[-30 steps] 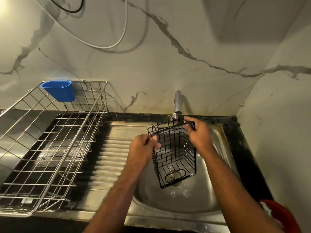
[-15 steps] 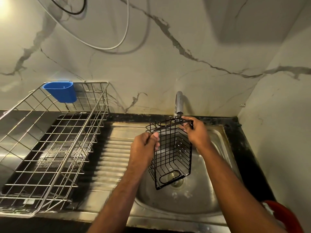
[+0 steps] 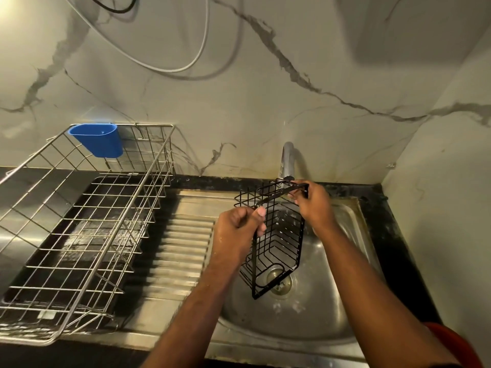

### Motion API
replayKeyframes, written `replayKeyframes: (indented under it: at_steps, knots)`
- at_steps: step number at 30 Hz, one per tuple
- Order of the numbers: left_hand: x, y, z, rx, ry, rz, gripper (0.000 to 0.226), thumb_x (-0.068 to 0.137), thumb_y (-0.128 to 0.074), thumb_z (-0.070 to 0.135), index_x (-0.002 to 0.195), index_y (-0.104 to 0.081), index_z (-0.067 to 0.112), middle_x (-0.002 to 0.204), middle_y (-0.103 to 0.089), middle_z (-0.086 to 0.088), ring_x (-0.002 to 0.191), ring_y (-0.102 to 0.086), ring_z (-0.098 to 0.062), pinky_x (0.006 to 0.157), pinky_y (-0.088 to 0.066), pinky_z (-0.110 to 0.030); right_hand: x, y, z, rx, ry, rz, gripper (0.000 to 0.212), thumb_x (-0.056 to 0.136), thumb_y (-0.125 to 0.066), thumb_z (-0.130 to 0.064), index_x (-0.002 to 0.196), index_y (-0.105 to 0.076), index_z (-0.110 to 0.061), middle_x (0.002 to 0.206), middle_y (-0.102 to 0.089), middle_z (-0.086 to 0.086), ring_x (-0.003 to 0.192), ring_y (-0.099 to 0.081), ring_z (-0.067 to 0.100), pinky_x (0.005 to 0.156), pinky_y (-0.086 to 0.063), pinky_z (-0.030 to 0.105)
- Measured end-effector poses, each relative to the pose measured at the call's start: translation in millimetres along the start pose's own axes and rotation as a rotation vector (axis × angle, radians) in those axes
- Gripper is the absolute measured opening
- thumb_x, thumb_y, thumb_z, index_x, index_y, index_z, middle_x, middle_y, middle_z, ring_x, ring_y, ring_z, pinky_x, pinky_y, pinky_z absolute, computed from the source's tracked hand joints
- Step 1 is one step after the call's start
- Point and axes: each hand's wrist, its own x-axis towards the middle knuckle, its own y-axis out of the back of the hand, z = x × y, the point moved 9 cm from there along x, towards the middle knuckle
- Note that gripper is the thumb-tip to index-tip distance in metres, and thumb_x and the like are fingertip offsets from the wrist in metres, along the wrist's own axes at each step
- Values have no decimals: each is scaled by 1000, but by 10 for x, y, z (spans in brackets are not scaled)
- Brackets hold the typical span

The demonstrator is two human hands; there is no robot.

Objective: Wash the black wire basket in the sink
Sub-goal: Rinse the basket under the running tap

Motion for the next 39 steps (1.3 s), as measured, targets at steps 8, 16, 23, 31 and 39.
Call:
replayKeyframes:
  at_steps: [8, 16, 23, 31, 39]
  knots:
    - [-21, -124, -54, 97, 1, -118, 26, 93, -72, 32, 79, -75, 10, 82, -79, 0, 88, -75, -12, 89, -52, -29, 77, 19, 112, 75, -23, 38, 27, 92, -67, -7, 119, -68, -10, 105, -72, 0, 91, -64, 3, 90, -52, 31]
    - [11, -123, -247, 212, 77, -312, 77, 72, -72, 75, 85, -72, -2, 97, -72, -30, 86, -72, -39, 95, -57, -49, 41, 11, 202, 160, -8, 74, 24, 91, -70, -8, 112, -71, -18, 113, -73, -3, 109, -66, 11, 99, -53, 38]
    - [147, 296, -80, 152, 1, 77, 46, 89, -67, 55, 76, -77, 12, 62, -74, -5, 53, -67, -14, 53, -49, -16, 5, 41, 257, 153, -10, 51, 24, 91, -69, -8, 110, -72, -22, 111, -74, -7, 109, -66, 10, 99, -52, 39]
    - [265, 11, -316, 139, 78, -101, 42, 93, -62, 59, 111, -73, 23, 105, -77, 7, 99, -70, -6, 86, -54, -25, -18, 124, 153, 193, 15, 38, 32, 93, -63, 0, 107, -72, -28, 100, -74, -15, 97, -65, -8, 82, -49, 10]
    - [242, -147, -395, 6, 175, -147, 66, 79, -68, 73, 116, -72, 18, 117, -75, 0, 115, -67, -11, 105, -48, -31, -58, 136, 147, 337, -52, 83, 29, 91, -69, -9, 96, -70, -37, 96, -73, -19, 95, -66, -9, 76, -47, 8]
